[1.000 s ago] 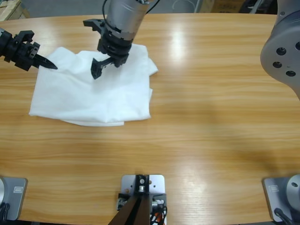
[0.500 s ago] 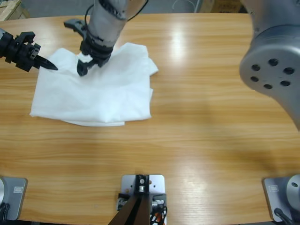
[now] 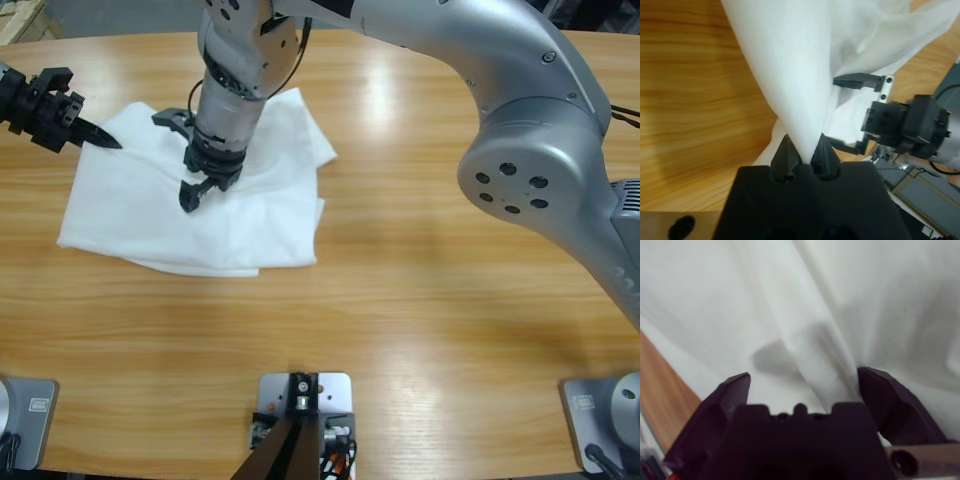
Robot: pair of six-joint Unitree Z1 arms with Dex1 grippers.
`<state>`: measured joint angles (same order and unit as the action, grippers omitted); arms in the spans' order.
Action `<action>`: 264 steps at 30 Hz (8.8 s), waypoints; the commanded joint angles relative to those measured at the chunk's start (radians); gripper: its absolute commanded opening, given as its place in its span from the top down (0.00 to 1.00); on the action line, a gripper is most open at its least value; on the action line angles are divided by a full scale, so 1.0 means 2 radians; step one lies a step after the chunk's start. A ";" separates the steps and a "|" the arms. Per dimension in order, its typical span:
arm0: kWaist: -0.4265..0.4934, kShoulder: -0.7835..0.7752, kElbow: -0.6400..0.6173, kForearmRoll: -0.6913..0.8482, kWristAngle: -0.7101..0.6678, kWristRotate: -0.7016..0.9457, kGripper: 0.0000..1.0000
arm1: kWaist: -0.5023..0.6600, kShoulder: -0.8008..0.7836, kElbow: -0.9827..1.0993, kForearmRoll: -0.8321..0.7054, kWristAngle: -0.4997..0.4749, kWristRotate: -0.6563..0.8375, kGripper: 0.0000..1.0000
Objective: Fold clothes
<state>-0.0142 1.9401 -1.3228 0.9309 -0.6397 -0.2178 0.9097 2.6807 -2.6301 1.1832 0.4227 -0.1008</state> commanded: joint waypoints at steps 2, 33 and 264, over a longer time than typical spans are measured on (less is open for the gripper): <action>-0.108 -0.027 -0.061 0.005 -0.044 -0.031 1.00 | 0.005 0.040 -0.298 0.023 -0.019 -0.006 0.13; -0.163 0.033 -0.132 0.004 -0.025 -0.075 1.00 | -0.092 -0.197 -0.144 0.214 -0.364 0.029 0.06; -0.236 -0.046 -0.030 0.031 0.291 0.012 0.00 | -0.115 -0.393 0.601 -0.381 -0.232 0.072 0.03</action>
<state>-0.4831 1.8456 -1.4202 1.0059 -0.0399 -0.2082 0.6665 1.7688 -1.4469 0.4666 -0.1039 0.0136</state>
